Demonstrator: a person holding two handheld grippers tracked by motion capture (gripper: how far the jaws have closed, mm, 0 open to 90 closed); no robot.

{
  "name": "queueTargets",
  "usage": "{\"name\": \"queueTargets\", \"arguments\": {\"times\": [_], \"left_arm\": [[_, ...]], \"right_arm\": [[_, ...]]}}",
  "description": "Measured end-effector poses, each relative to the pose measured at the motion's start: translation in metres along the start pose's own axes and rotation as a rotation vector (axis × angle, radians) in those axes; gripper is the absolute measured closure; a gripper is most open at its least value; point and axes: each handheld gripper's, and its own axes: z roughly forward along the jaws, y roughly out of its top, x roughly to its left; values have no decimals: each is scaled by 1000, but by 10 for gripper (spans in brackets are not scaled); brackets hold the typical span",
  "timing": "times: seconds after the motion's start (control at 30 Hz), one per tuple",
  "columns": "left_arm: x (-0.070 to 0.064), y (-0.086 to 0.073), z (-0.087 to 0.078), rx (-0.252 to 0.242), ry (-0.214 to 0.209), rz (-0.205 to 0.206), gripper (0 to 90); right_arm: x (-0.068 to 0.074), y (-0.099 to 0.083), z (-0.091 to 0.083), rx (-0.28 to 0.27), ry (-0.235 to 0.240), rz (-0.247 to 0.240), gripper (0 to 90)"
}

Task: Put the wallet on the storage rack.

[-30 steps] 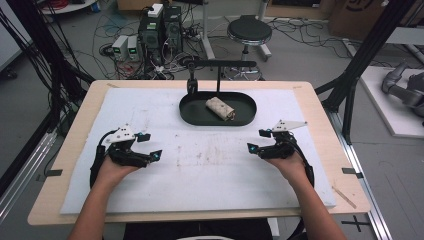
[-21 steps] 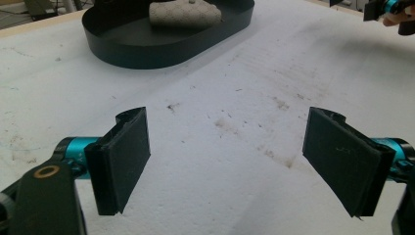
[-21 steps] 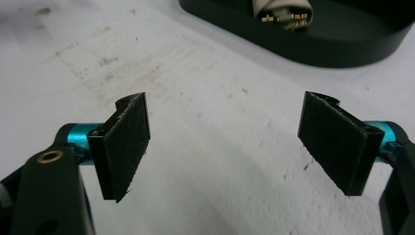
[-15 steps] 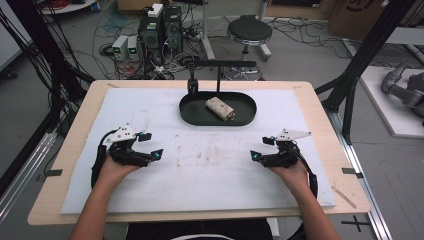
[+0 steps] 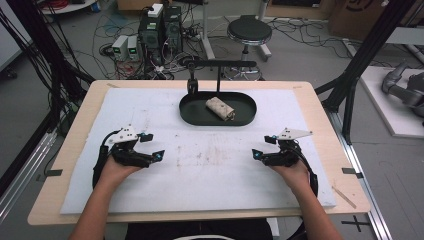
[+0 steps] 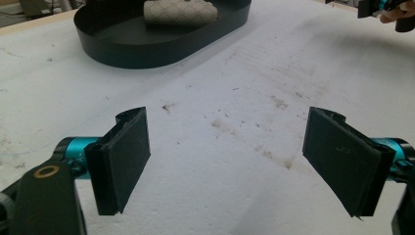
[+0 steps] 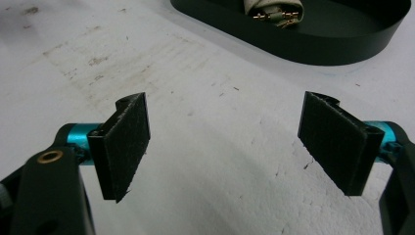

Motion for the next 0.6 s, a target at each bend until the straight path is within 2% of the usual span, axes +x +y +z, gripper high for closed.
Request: {"name": "queueTargets", "arguments": {"times": [0.6], "left_arm": [[2,0,-1,-3,10,-12,178]], "right_arm": [[-2,0,0,7,-6,15,200]]}}
